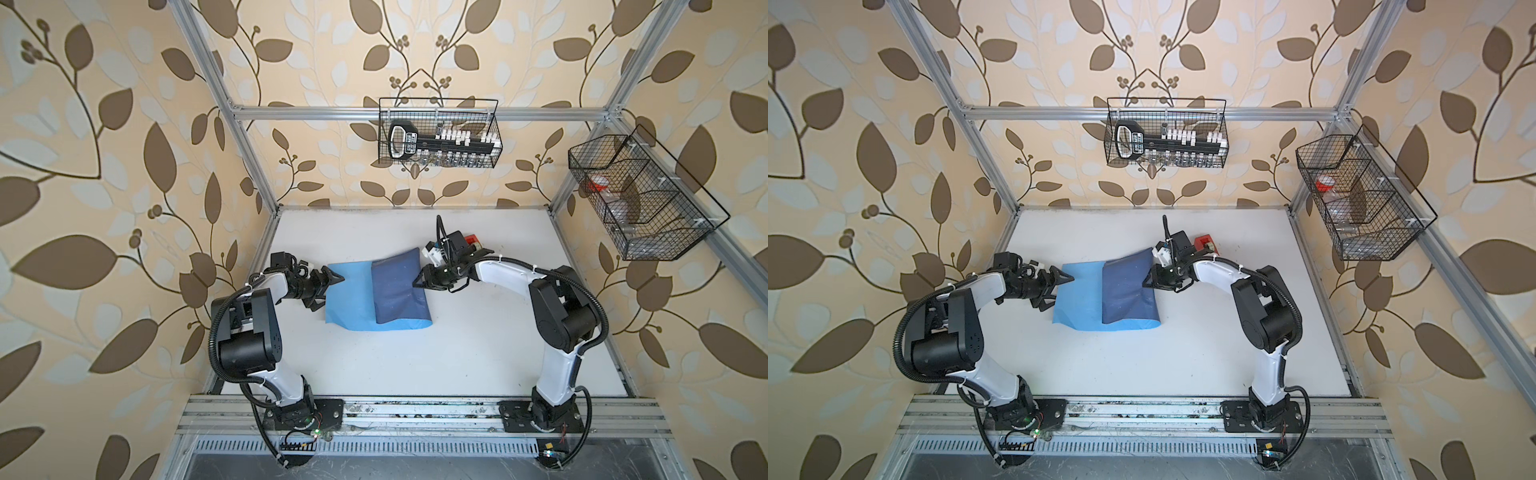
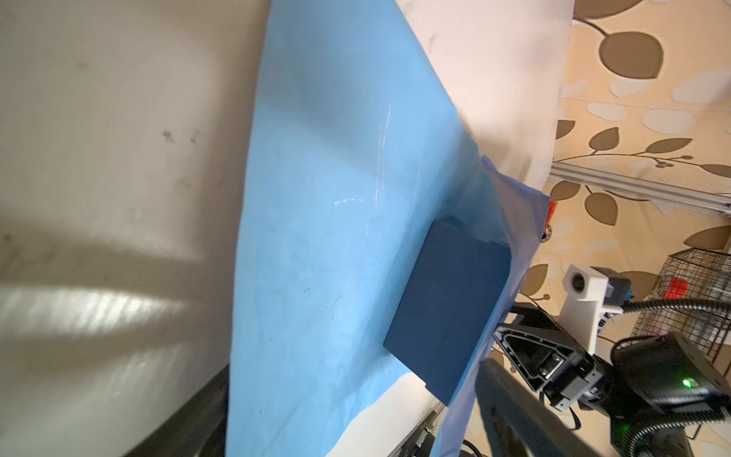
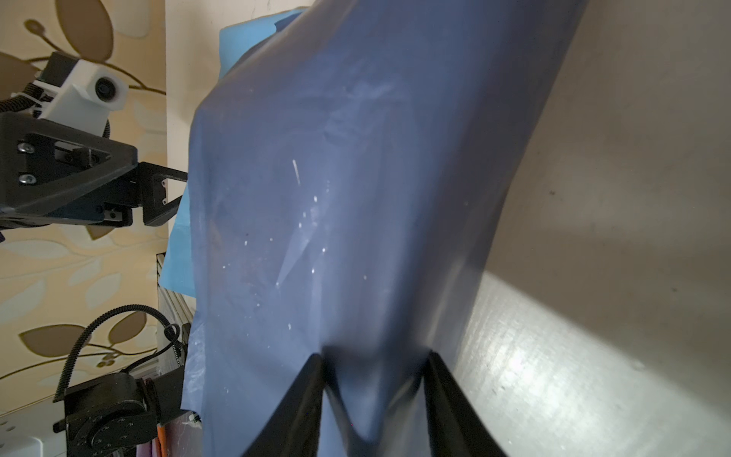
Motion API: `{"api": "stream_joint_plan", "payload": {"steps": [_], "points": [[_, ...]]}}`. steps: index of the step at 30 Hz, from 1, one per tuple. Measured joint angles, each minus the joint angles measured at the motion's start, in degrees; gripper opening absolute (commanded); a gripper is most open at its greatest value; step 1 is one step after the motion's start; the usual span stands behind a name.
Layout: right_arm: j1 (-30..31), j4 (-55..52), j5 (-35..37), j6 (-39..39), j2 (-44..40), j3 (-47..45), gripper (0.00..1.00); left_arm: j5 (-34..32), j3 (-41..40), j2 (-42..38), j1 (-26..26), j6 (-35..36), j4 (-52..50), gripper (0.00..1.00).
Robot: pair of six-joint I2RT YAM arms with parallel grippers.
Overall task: Wrap a gift box in wrapping paper
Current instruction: Second fold the wrapping paper around the gift box.
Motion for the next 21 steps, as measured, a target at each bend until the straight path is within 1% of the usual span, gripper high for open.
{"api": "stream_joint_plan", "payload": {"steps": [6, 8, 11, 14, 16, 17, 19, 21], "points": [[0.0, 0.0, 0.0, -0.02, 0.0, 0.0, 0.4, -1.73, 2.97, 4.22, 0.0, 2.51, -0.74, 0.86], [0.0, 0.0, -0.02, -0.04, 0.0, 0.0, 0.4, -2.14, 3.85, 5.53, 0.0, 2.8, -0.2, 0.82], [0.0, 0.0, -0.02, -0.07, 0.0, 0.0, 0.4, -2.78, 4.66, 7.17, 0.0, 3.17, 0.55, 0.73], [0.0, 0.0, -0.02, -0.17, 0.02, 0.02, 0.4, -2.95, 5.44, 8.72, 0.0, 3.65, 0.61, 0.58], [0.0, -0.07, -0.11, -0.2, 0.11, 0.11, 0.4, -2.75, 6.27, 9.86, 0.0, 3.89, 0.24, 0.39], [-0.04, -0.15, -0.2, -0.2, 0.17, 0.22, 0.4, -2.71, 6.71, 10.32, 0.0, 4.39, 0.0, 0.33], [-0.09, -0.31, -0.35, -0.2, 0.24, 0.33, 0.4, -2.71, 7.34, 10.8, 0.0, 5.01, -0.44, 0.17], [-0.09, -0.31, -0.39, -0.2, 0.26, 0.33, 0.4, -2.73, 7.39, 10.56, -0.02, 5.62, -0.81, 0.05]]}}
